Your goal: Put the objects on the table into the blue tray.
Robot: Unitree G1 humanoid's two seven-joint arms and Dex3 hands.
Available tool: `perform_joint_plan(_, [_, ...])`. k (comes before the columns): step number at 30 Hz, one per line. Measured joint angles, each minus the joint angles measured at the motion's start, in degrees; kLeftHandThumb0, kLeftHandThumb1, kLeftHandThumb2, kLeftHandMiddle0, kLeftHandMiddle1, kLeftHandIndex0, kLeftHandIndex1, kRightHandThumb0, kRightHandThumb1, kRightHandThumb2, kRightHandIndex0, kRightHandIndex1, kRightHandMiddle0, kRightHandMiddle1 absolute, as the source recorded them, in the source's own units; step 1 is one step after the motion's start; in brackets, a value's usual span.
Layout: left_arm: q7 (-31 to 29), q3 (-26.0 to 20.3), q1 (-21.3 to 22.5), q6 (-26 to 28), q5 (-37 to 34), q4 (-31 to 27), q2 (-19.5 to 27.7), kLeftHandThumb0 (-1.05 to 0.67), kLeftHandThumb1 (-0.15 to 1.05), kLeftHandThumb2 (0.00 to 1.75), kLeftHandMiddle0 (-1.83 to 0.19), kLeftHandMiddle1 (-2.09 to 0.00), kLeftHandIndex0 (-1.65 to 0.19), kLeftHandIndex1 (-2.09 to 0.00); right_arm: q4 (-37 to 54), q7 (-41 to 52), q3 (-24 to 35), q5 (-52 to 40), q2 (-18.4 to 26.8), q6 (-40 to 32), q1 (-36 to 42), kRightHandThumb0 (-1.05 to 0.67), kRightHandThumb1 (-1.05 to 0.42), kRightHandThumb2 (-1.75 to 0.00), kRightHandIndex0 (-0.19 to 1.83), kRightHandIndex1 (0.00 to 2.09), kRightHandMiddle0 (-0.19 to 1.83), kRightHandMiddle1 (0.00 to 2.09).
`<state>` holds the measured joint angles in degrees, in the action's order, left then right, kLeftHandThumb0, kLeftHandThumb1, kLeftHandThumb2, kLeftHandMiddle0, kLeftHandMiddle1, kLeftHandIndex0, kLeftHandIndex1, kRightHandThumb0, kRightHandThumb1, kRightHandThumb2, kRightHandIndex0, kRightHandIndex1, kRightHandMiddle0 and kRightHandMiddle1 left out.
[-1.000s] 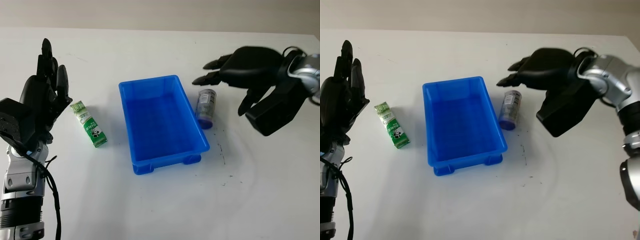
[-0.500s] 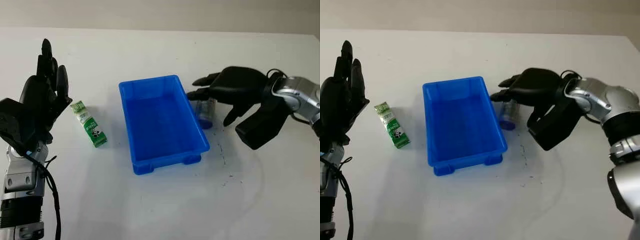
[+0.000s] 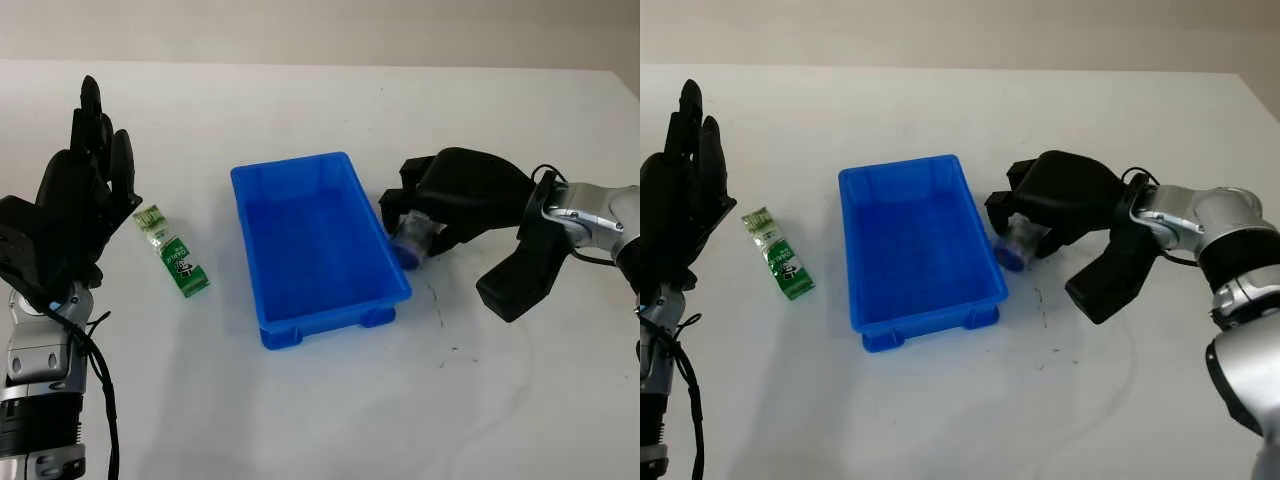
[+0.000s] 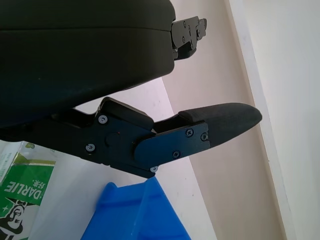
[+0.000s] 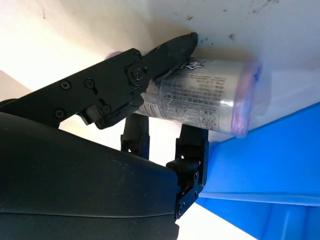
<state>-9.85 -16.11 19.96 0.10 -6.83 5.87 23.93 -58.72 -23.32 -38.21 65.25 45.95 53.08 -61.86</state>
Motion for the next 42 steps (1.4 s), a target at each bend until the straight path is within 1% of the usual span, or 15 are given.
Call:
perform_joint_plan(1, [0.0,0.0,0.0,0.0,0.0,0.0,0.1,-0.86,1.05,0.73,0.19,0.0,0.19,0.0,-0.1,-0.5,-0.2,0.1,0.0,-0.4,0.0,-0.51,-1.0,-0.07,0.84,2.09,0.58,1.99])
perform_joint_plan(3, [0.0,0.0,0.0,0.0,0.0,0.0,0.1,-0.86,1.05,0.73,0.19,0.0,0.19,0.0,0.1,-1.9,-0.7,0.7,0.0,-1.6,0.0,-0.55,-1.04,-0.1,1.05,2.09,0.76,2.07])
perform_joint_plan(6, [0.1,0.0,0.0,0.0,0.0,0.0,0.1,-0.86,1.05,0.73,0.19,0.0,0.19,0.0,0.5,-3.4,-1.4,1.7,0.0,-3.4,0.0,-0.56,-1.05,-0.15,1.14,2.09,0.89,2.09])
perform_joint_plan(8, [0.1,0.0,0.0,0.0,0.0,0.0,0.1,-0.86,1.05,0.73,0.19,0.0,0.19,0.0,0.7,-3.7,-1.8,1.9,0.0,-4.2,0.0,-0.55,-1.05,-0.17,1.16,2.09,0.9,2.09])
perform_joint_plan(11, [0.1,0.0,0.0,0.0,0.0,0.0,0.1,-0.86,1.05,0.72,0.19,0.0,0.19,0.0,0.9,-2.3,-1.8,1.3,0.0,-4.9,0.0,-0.52,-1.05,-0.22,1.12,2.09,0.88,2.09])
perform_joint_plan(15, [0.1,0.0,0.0,0.0,0.0,0.0,0.1,-0.86,1.05,0.72,0.19,0.0,0.19,0.0,-0.1,-0.7,-0.7,-2.1,-0.1,-6.5,0.4,-0.47,-1.05,-0.17,1.04,2.09,0.84,2.09])
perform_joint_plan(18, [0.0,0.0,0.0,0.0,-0.1,0.0,0.1,-0.86,1.05,0.72,0.19,0.0,0.19,0.0,-0.4,1.9,2.0,-6.6,-0.4,-8.1,0.4,-0.47,-1.05,-0.15,0.9,2.09,0.77,2.09])
perform_joint_plan(21, [-0.2,0.0,0.0,0.0,-0.1,0.0,0.2,-0.86,1.05,0.71,0.19,0.0,0.19,0.0,-0.4,3.1,5.9,-11.6,-0.5,-9.8,-0.2,-0.44,-1.04,-0.08,0.97,2.09,0.77,2.09])
perform_joint_plan(25, [-0.3,0.0,0.0,0.0,-0.3,0.0,0.2,-0.86,1.05,0.71,0.19,0.0,0.19,0.0,0.3,2.9,10.7,-16.5,-1.3,-11.5,-2.9,-0.48,-1.05,-0.12,1.18,2.09,0.94,2.09])
perform_joint_plan(28, [-0.3,0.0,0.0,0.2,-0.3,0.0,0.2,-0.86,1.05,0.71,0.19,0.0,0.19,0.0,2.3,3.9,13.3,-19.0,-1.7,-12.7,-4.5,-0.48,-1.04,-0.09,1.15,2.09,0.97,2.09])
perform_joint_plan(31, [-0.3,0.0,0.0,0.4,-0.3,0.0,0.2,-0.86,1.05,0.72,0.19,0.0,0.19,0.0,4.3,3.9,14.4,-20.4,-2.5,-12.7,-4.8,-0.46,-1.04,-0.07,1.14,2.09,0.97,2.09])
perform_joint_plan(34, [-0.2,0.1,0.0,0.4,-0.1,0.0,0.2,-0.86,1.05,0.71,0.19,0.0,0.19,0.0,7.5,4.8,16.0,-22.7,-4.6,-12.6,-4.7,-0.42,-1.04,-0.06,1.13,2.09,0.89,1.98])
perform_joint_plan(37, [-0.2,0.1,0.1,0.5,-0.1,-0.1,0.2,-0.87,1.05,0.71,0.19,0.0,0.19,0.0,11.4,5.5,16.7,-23.5,-6.5,-12.5,-4.1,-0.41,-1.04,-0.06,1.15,2.09,0.94,2.08])
perform_joint_plan(40, [-0.1,0.2,0.1,0.7,-0.1,-0.1,0.2,-0.86,1.05,0.71,0.19,0.0,0.19,0.0,15.3,6.7,16.7,-23.5,-8.4,-12.5,-2.4,-0.39,-1.04,-0.06,1.16,2.09,0.97,2.09])
perform_joint_plan(42, [0.0,0.2,0.1,0.7,-0.1,-0.2,0.2,-0.86,1.05,0.71,0.19,0.0,0.19,0.0,17.5,8.4,16.7,-23.8,-9.3,-12.6,-1.1,-0.39,-1.05,-0.09,1.15,2.09,0.98,2.09])
